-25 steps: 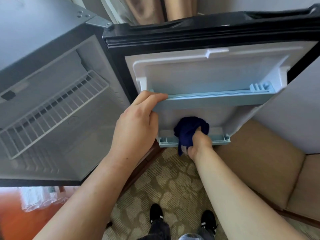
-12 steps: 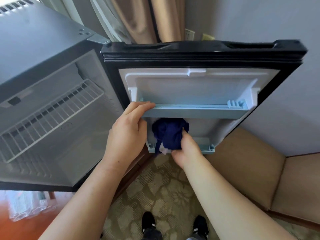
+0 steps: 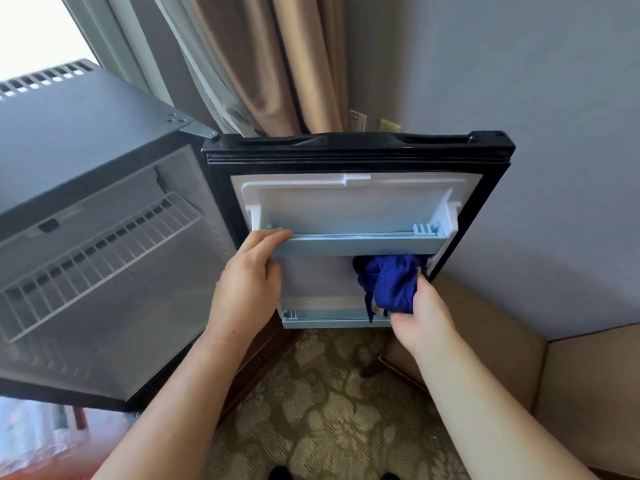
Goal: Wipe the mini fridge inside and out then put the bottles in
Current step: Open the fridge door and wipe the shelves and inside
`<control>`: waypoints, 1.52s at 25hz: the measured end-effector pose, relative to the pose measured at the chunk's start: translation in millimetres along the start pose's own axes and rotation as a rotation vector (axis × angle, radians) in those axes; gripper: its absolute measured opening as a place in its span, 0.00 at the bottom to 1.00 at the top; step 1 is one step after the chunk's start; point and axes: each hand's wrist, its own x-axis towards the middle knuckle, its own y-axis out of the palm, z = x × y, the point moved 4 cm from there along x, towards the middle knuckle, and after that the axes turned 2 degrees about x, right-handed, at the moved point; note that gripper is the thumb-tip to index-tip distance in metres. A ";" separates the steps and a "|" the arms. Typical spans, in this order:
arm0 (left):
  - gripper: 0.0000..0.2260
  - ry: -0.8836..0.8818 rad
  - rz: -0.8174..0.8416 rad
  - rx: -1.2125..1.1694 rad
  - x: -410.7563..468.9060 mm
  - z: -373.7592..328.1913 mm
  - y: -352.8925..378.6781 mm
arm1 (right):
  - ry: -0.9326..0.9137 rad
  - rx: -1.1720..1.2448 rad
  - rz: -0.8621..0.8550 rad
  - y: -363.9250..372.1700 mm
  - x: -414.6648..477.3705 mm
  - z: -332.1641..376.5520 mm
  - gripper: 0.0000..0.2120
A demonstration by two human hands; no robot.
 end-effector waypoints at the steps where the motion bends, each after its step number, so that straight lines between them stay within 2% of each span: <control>1: 0.25 -0.001 0.008 0.012 -0.6 1.2 -0.9 | 0.004 -0.006 -0.006 -3.2 -1.7 -1.3 0.20; 5: 0.26 0.007 0.030 0.052 -2.6 5.6 -4.0 | -0.016 -0.004 -0.016 -14.6 -11.3 -4.0 0.18; 10: 0.28 0.025 0.053 0.056 -2.1 8.2 -1.7 | -0.045 0.032 -0.007 -28.4 -30.4 4.0 0.10; 16: 0.28 0.036 0.047 0.029 -2.5 8.3 1.4 | -0.067 0.076 0.017 -33.1 -53.9 28.9 0.19; 25: 0.30 0.016 0.042 -0.006 -3.0 11.9 5.8 | -0.081 0.159 0.024 -16.5 -61.8 21.6 0.16; 29: 0.31 0.011 0.035 0.031 -5.9 8.1 9.8 | -0.034 0.202 0.113 2.6 -58.9 10.9 0.18; 32: 0.31 0.030 0.041 0.042 -8.9 0.1 9.5 | -0.028 0.095 0.152 17.2 -59.4 4.3 0.15; 35: 0.31 0.074 -0.023 -0.103 -31.5 -16.2 12.6 | -0.120 -0.148 0.127 15.4 -63.9 -0.5 0.14; 36: 0.32 0.017 0.007 -0.215 -42.5 -21.5 20.4 | -0.212 -0.243 0.129 12.2 -66.7 -0.6 0.15; 38: 0.43 -0.219 0.230 -0.527 -61.8 -34.7 46.4 | -0.378 -0.426 0.166 7.0 -75.6 -1.2 0.18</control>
